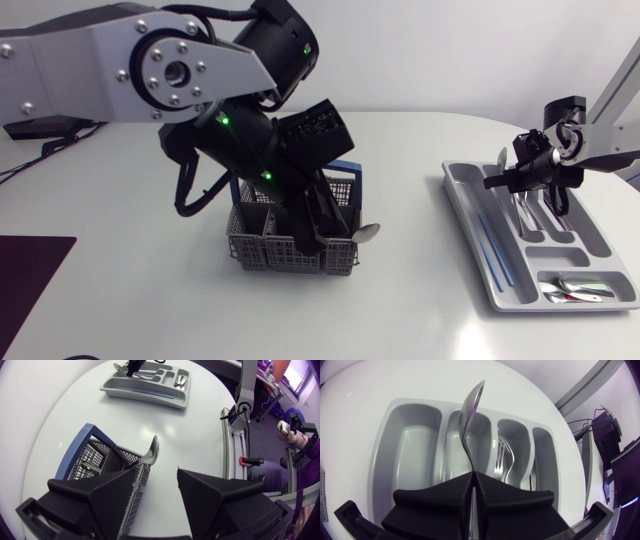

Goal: Sort the cutlery from the basket into the organizer compartments.

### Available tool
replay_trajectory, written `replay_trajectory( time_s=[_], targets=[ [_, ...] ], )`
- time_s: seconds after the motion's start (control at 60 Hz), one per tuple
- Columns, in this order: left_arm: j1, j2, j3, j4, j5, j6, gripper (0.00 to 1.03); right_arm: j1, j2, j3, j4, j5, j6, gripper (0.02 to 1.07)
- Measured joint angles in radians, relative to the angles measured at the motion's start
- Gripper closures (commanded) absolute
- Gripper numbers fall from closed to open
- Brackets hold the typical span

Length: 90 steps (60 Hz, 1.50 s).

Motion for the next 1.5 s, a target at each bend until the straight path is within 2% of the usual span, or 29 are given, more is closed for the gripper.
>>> replay_trajectory(
  time_s=[0.383, 0.517, 0.6, 0.833, 0.967, 1.133, 1.5],
  targets=[
    [-0.014, -0.019, -0.001, 0.000, 0.000, 0.000, 0.44, 0.037, 0.091, 0.013, 0.006, 0.088, 0.003, 1.00],
    [-0.014, -0.019, -0.001, 0.000, 0.000, 0.000, 0.44, 0.051, 0.101, 0.013, 0.010, 0.123, 0.003, 0.80],
    [-0.016, -0.021, -0.001, 0.000, 0.000, 0.000, 0.44, 0.053, 0.101, 0.018, 0.018, 0.135, 0.003, 0.62],
    [-0.024, -0.023, -0.002, 0.000, -0.004, 0.000, 0.44, 0.055, 0.070, 0.018, 0.021, 0.130, 0.003, 0.40],
    [-0.024, -0.027, -0.013, 0.002, -0.021, 0.000, 0.44, 0.067, -0.026, -0.020, 0.018, 0.109, 0.003, 0.35],
    [-0.024, -0.037, -0.039, 0.035, -0.023, -0.005, 0.44, 0.071, -0.221, -0.080, 0.014, 0.046, 0.003, 0.35],
    [-0.066, -0.038, -0.100, 0.174, -0.036, -0.005, 0.44, 0.185, -0.578, -0.272, -0.059, -0.108, -0.003, 0.27]
  ],
)
